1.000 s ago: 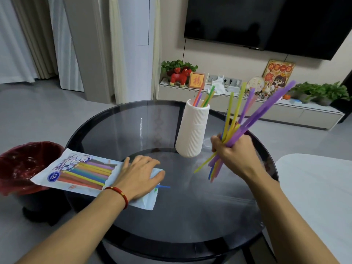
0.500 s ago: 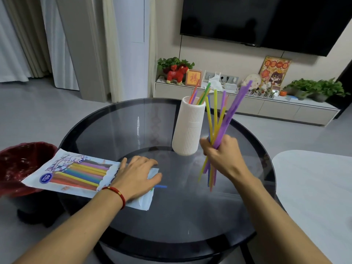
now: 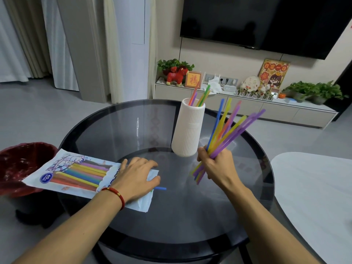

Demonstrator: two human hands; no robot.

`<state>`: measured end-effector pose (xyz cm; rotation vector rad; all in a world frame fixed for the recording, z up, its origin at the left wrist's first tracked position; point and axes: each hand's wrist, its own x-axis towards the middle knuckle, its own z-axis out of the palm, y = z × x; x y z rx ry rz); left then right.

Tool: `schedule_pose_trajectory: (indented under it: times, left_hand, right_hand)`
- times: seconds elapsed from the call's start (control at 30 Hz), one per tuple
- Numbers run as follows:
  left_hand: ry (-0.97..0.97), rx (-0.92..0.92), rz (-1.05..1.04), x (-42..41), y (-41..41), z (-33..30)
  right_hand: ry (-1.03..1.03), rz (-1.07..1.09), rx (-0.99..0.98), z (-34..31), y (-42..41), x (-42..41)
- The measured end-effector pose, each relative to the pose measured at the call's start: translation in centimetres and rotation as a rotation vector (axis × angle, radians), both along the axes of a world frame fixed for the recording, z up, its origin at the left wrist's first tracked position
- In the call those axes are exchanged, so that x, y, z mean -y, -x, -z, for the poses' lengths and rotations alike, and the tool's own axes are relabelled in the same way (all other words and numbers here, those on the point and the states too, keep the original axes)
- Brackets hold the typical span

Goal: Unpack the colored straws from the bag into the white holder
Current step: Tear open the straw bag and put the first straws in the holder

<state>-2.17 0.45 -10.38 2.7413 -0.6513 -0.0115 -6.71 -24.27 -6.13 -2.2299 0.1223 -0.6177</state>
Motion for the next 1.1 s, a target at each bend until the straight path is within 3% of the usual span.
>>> schedule_pose_trajectory:
  times: [0.33,0.63,1.1]
  left_hand:
    - [-0.005,0.015,0.009,-0.2,-0.3,0.4]
    - [-0.017,0.009,0.003,0.0,-0.4,0.6]
    - [-0.027,-0.005,0.0,0.9,0.3,1.0]
  right_hand:
    - [0.138,-0.195,-0.199,0.9,0.1,1.3]
    - [0.043,-0.249,-0.24,1.5,0.0,1.7]
    - [0.053,-0.052,-0.201,2.7,0.1,0.6]
